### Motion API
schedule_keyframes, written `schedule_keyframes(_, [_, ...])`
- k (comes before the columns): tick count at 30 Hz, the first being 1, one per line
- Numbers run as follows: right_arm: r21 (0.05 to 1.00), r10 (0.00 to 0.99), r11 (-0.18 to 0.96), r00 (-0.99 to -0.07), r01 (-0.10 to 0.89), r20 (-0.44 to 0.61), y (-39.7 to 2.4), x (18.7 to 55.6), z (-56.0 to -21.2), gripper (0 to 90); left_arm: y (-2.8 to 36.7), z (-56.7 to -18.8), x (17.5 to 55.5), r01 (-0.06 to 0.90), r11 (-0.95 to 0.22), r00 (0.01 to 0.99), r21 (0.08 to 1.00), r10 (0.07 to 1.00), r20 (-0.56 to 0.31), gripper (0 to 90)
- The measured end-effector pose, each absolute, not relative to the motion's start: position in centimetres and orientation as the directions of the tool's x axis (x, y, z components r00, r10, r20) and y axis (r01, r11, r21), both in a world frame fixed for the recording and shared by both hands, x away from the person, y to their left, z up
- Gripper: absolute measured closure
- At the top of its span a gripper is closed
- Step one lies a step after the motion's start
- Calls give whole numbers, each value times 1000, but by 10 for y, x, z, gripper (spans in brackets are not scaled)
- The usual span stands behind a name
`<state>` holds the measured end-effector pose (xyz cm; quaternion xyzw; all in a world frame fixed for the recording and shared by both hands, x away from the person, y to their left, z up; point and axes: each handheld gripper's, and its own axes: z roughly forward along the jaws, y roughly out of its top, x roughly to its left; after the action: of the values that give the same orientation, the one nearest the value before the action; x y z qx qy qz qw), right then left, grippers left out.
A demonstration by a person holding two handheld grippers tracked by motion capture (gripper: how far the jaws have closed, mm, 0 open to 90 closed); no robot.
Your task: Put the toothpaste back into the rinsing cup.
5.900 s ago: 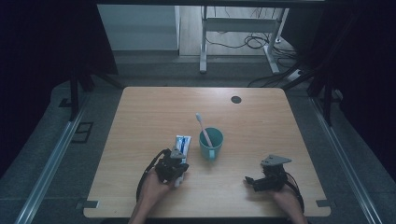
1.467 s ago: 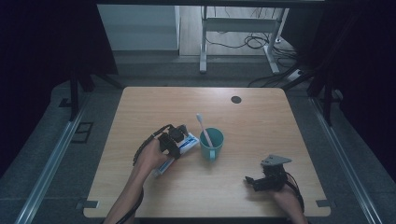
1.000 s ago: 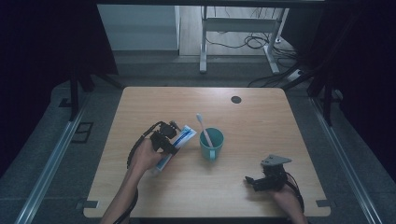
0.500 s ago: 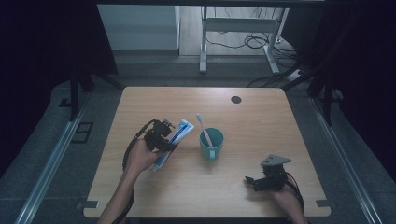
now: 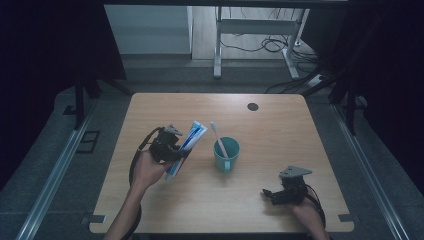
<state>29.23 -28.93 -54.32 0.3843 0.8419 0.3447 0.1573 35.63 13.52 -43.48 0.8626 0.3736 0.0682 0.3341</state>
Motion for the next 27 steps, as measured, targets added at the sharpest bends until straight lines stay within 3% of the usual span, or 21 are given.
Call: schedule_keyframes(27, [703, 753, 470, -658, 535, -3, -290, 293, -543, 4, 114, -407, 349, 470, -415, 757, 779, 644, -114, 730])
